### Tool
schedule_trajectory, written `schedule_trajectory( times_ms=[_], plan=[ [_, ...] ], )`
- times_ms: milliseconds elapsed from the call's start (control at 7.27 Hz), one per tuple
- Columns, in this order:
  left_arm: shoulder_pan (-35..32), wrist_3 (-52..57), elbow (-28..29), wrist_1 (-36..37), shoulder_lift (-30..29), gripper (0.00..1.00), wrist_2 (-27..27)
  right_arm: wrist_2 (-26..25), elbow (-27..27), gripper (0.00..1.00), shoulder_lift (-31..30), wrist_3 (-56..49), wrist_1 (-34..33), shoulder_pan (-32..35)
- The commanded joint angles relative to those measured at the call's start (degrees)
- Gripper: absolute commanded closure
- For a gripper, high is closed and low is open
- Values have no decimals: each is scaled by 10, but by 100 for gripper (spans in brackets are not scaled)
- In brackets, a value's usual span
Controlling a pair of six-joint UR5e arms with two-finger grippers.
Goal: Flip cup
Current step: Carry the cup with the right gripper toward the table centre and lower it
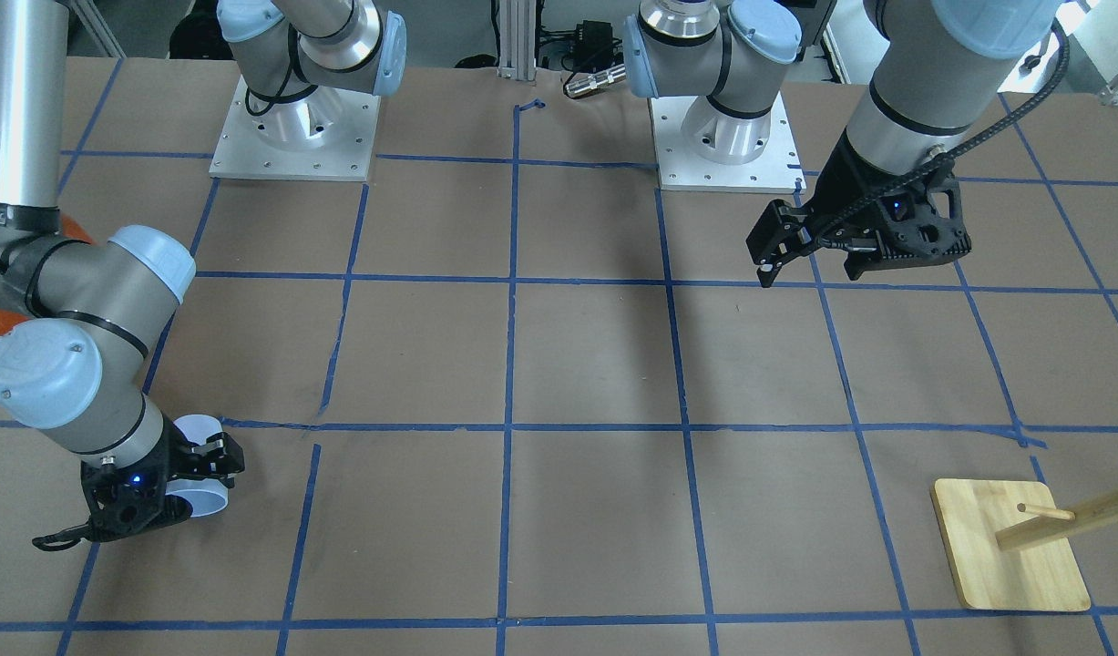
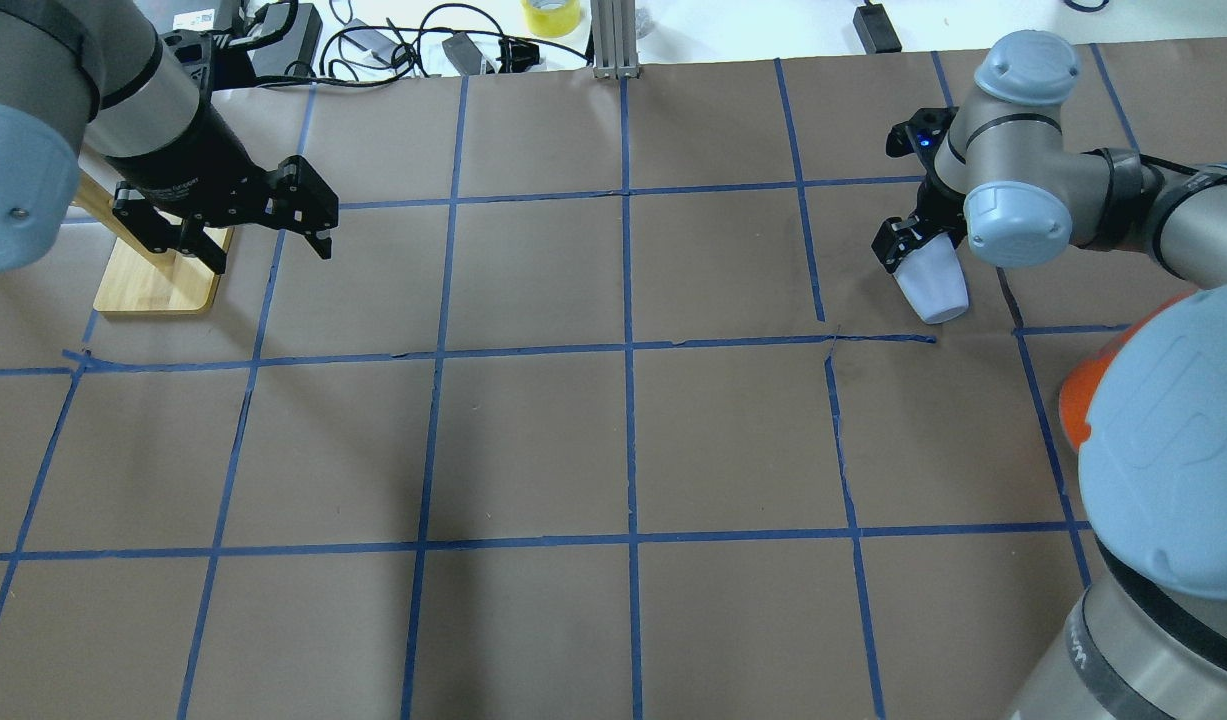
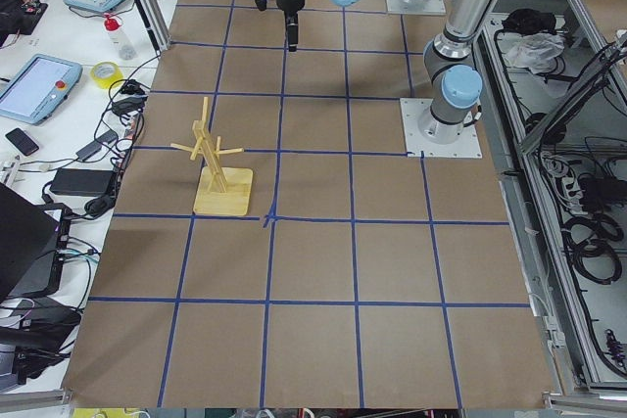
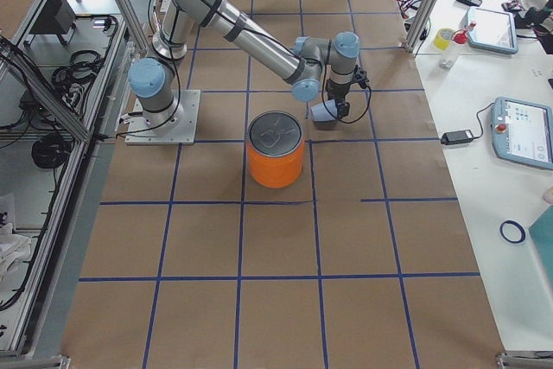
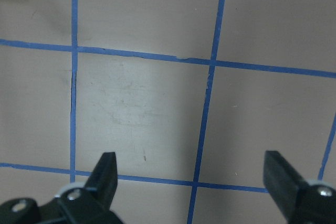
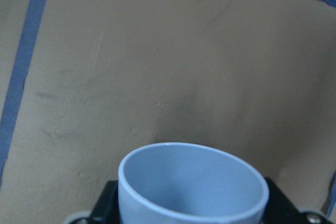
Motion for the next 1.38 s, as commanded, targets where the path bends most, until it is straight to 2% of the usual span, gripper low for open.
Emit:
schedule_trajectory(
  times_ms=[0, 275, 413, 550, 688, 963, 1239],
  plan=[
    [0, 3, 1, 0, 5, 0, 0, -1, -7, 79, -3, -1, 1, -1],
    [0, 3, 1, 0, 5, 0, 0, 11, -16, 85, -47, 0, 4, 21],
    [0, 3, 1, 0, 8, 0, -2, 20, -16, 94, -59, 2, 6, 73],
    [0, 3, 2, 0, 11, 0, -2, 20, -16, 97, -51, 0, 0, 140],
    [-1, 3, 8, 0, 9, 0, -6, 28, -22, 97, -45, 6, -4, 193],
    [-2, 3, 8, -2, 15, 0, -6, 83, -34, 95, -42, -6, -5, 267],
    [-4, 3, 7, -2, 16, 0, -6, 78, -36, 96, -34, -93, -10, 329]
  ],
)
